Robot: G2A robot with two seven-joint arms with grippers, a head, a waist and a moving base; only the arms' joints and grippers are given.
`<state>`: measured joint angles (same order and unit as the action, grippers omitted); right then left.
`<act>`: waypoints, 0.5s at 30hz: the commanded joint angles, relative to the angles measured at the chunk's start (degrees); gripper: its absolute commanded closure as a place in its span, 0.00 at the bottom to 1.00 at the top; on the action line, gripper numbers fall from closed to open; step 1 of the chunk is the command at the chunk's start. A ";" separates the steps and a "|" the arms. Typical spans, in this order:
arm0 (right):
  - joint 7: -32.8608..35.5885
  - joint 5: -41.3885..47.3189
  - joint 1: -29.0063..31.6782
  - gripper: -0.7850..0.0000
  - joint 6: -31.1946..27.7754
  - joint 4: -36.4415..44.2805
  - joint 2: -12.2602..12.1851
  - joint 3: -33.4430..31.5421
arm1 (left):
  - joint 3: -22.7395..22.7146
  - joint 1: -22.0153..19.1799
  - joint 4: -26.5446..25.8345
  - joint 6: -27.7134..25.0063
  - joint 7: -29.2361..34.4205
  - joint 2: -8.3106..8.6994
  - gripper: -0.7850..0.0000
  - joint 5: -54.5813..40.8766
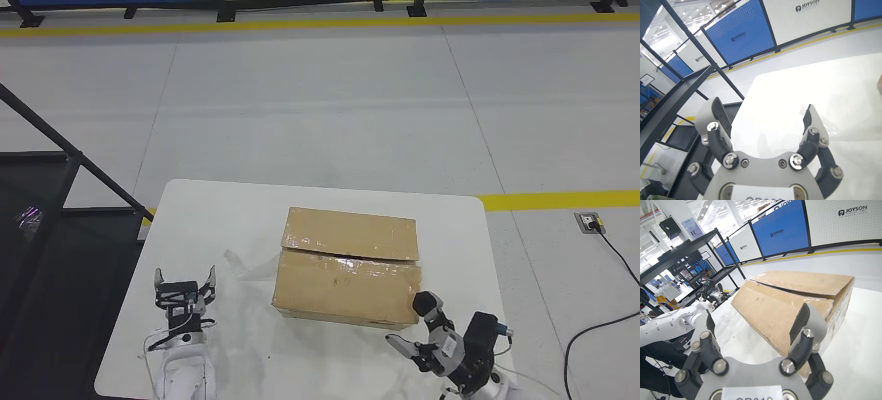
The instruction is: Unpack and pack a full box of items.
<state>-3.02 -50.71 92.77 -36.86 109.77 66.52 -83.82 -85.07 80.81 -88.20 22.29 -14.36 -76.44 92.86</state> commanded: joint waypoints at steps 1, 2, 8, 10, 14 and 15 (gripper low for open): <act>1.49 4.95 -1.03 0.00 -2.84 -0.45 -0.22 -1.10 | -1.23 2.52 -5.30 -2.56 -0.12 0.16 0.00 -1.92; 2.38 7.82 -1.64 0.00 -4.63 -1.03 -0.37 -1.78 | -1.88 3.74 -7.57 -4.03 -0.16 0.24 0.00 -3.03; 14.50 22.29 -7.43 0.00 -7.31 -7.39 -1.64 -5.66 | -5.81 9.96 -16.48 -14.12 -0.56 0.86 0.00 -8.06; 20.98 28.51 -10.19 0.00 -7.40 -10.65 -2.11 -5.49 | -6.56 11.33 -17.56 -16.43 -1.06 1.02 0.00 -8.53; 34.04 40.61 -16.89 0.00 -6.50 -17.62 -3.09 -4.64 | -6.87 12.27 -17.78 -18.23 -1.99 1.17 0.00 -7.38; 36.47 42.68 -18.33 0.00 -5.87 -19.05 -3.26 -4.40 | -6.85 12.28 -17.77 -18.46 -2.06 1.18 0.00 -7.29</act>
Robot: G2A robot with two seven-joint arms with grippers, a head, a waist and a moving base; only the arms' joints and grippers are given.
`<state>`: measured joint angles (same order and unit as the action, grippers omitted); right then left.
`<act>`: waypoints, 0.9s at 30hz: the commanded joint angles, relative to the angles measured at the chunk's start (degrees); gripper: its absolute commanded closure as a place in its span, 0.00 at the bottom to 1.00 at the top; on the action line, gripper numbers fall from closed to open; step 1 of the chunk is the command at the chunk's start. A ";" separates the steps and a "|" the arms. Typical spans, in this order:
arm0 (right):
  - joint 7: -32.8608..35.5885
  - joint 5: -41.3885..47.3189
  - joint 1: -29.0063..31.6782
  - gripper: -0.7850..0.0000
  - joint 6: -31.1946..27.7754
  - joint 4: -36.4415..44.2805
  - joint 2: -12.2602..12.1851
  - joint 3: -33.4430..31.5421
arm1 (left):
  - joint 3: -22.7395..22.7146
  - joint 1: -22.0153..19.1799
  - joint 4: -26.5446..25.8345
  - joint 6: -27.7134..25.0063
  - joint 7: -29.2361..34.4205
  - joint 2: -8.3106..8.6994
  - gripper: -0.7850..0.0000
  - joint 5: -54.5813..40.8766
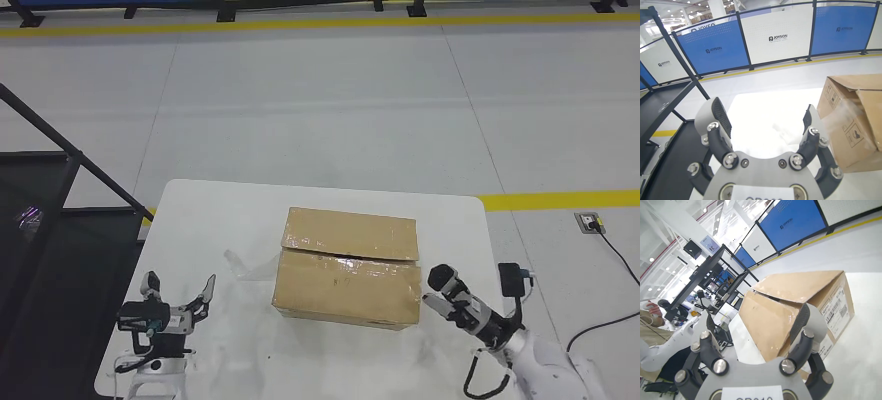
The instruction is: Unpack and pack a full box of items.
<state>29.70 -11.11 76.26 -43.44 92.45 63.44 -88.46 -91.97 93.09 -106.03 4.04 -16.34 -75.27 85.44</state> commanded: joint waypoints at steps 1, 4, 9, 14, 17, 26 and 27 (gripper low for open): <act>5.89 5.07 -3.17 0.00 1.10 -3.11 -0.30 0.64 | 0.13 -0.02 0.10 -0.45 -0.18 0.02 0.00 0.39; 12.60 10.66 -6.59 0.00 0.72 -6.51 -0.68 2.13 | 0.51 -0.22 0.18 -0.65 -0.04 0.02 0.00 1.11; 20.57 17.80 -10.60 0.00 -0.20 -10.72 -1.16 3.83 | 1.18 -0.47 0.06 -0.47 0.29 -0.03 0.00 1.82; 26.70 28.27 -11.73 0.00 -4.44 -11.82 -1.79 5.43 | 1.80 -0.70 0.07 -0.62 0.76 -0.06 0.00 2.35; 26.52 30.43 -10.47 0.00 -4.63 -8.09 -2.94 6.94 | 2.37 -0.71 -0.25 -1.14 0.85 -0.07 0.00 2.91; 21.02 19.64 -2.64 0.00 -10.15 5.51 -10.10 12.16 | 3.78 0.32 -3.58 -5.51 -0.45 0.19 0.00 5.42; 20.27 17.57 -1.96 0.00 -10.89 6.09 -11.05 12.83 | 3.70 0.57 -3.83 -7.21 -0.84 0.33 0.00 5.94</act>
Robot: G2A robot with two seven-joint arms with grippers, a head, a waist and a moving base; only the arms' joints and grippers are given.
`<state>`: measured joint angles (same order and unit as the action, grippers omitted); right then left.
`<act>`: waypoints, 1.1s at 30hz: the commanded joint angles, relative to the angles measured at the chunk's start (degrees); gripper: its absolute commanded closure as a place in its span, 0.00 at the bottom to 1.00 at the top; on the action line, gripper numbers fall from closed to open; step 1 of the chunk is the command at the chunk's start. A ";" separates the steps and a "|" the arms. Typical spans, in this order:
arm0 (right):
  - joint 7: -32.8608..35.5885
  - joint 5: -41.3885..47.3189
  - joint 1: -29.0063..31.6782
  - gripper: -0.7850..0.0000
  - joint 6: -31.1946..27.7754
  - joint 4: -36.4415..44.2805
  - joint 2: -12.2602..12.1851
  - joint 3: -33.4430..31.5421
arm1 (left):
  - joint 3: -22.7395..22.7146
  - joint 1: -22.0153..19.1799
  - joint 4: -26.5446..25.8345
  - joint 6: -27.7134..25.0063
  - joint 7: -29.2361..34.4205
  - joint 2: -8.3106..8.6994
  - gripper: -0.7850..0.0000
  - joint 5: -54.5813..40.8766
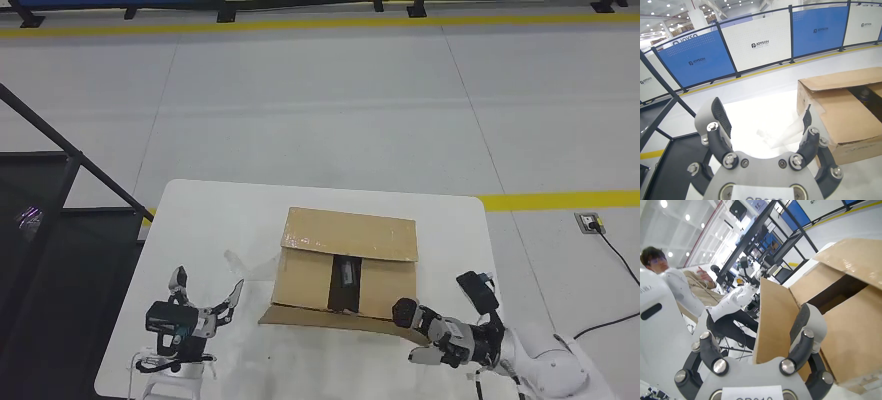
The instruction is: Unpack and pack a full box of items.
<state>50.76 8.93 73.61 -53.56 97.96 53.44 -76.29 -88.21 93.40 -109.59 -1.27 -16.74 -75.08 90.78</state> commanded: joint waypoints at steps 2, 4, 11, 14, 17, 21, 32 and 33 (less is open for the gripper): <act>-1.91 -6.08 1.74 0.00 -1.90 0.88 -2.84 1.91 | -0.56 0.87 -0.60 -6.03 -1.15 0.56 0.00 2.76; -2.46 -8.16 2.23 0.00 -2.44 0.41 -4.36 3.14 | -1.29 1.51 -0.55 -11.69 -1.92 1.13 0.00 5.62; 0.18 -8.70 -0.13 0.00 0.21 0.65 -7.04 7.41 | -2.91 2.80 1.03 -22.36 -4.89 2.84 0.00 17.68; -1.44 -5.65 -1.62 0.00 -1.35 1.62 -7.22 8.22 | -3.09 3.15 1.85 -23.78 -6.13 3.34 0.00 21.19; -4.02 1.87 -2.84 0.00 1.21 1.52 -7.11 8.29 | -3.12 2.84 3.20 -24.88 -6.76 3.71 0.00 22.83; -6.81 13.38 -5.36 0.00 10.43 0.58 -6.54 9.67 | -2.68 1.49 5.27 -24.55 -6.30 3.85 0.00 21.85; -7.18 14.15 -5.33 0.00 12.01 0.57 -6.43 10.14 | -2.46 1.21 5.78 -24.55 -6.03 3.83 0.00 19.97; -7.64 15.09 -6.06 0.00 14.95 0.25 -6.21 10.75 | -2.46 1.21 5.78 -24.55 -6.03 3.83 0.00 19.97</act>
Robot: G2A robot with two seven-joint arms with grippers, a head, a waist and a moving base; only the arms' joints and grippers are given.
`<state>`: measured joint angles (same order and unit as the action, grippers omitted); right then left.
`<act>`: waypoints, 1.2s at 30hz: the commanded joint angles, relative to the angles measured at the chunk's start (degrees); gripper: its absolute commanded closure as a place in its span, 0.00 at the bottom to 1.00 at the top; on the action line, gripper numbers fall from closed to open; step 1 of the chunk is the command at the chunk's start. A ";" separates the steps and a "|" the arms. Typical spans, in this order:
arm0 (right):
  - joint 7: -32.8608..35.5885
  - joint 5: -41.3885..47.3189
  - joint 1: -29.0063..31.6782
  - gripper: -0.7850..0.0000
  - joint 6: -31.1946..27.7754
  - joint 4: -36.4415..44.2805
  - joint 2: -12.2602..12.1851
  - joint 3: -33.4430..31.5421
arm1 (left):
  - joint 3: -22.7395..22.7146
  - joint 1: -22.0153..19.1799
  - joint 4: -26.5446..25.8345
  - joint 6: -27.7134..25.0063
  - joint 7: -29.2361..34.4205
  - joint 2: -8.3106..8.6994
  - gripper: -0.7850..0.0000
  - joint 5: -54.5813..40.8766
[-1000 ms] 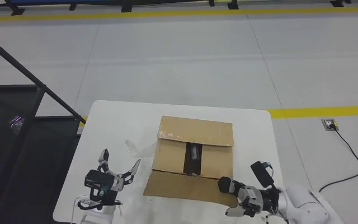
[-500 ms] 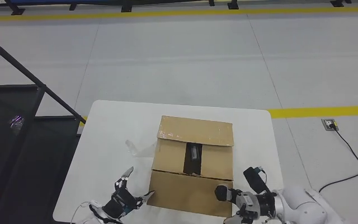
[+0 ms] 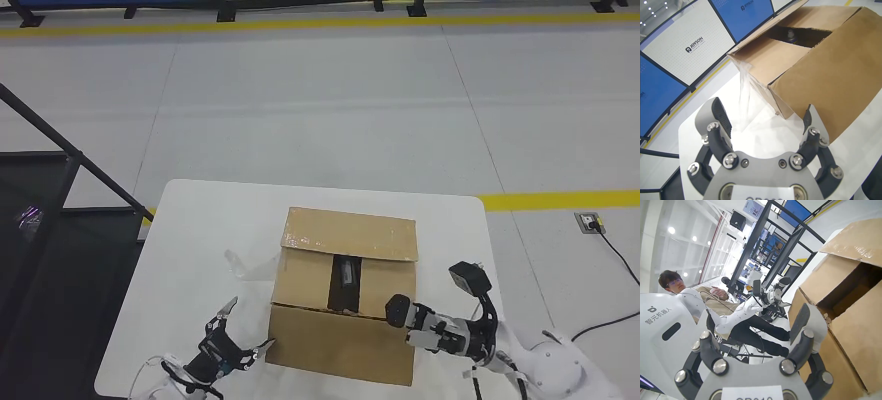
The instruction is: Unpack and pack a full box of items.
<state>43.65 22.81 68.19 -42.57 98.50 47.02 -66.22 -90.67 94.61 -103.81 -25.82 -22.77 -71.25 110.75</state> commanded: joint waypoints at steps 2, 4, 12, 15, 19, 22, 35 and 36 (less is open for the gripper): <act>-3.84 3.08 -2.59 0.00 10.90 -2.38 0.87 1.93 | 0.41 -0.08 -0.08 0.13 0.53 -0.05 0.00 -1.04; -3.70 5.38 -5.00 0.00 14.66 -4.65 1.62 3.88 | 0.82 -0.22 -0.59 0.13 1.13 0.04 0.00 -0.66; 1.00 14.66 -13.52 0.00 19.21 -18.23 4.37 8.16 | 1.55 0.12 -1.08 1.49 1.80 0.39 0.00 -0.04; -4.36 13.43 -14.96 0.00 20.35 -21.13 5.17 8.44 | 1.80 0.09 -0.91 1.74 1.95 0.52 0.00 -0.09; -11.75 12.14 -16.14 0.00 20.17 -20.63 6.23 8.57 | 2.15 0.04 -0.98 2.45 2.71 0.67 0.00 0.40; -14.56 11.71 -17.09 0.00 17.66 -20.47 6.93 8.29 | 2.51 -0.07 -0.81 2.86 3.14 0.77 0.00 0.52; -40.04 -9.11 -27.09 0.00 28.15 -23.11 11.37 13.15 | 3.99 -0.23 -0.38 4.16 3.99 1.15 0.00 0.01; -42.86 -13.28 -27.89 0.00 29.96 -23.49 11.83 14.36 | 4.07 -0.25 -0.36 4.24 4.04 1.18 0.00 -0.03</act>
<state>4.40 14.35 41.23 -14.45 75.58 58.41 -52.95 -86.69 94.38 -104.19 -21.68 -18.79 -70.10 110.77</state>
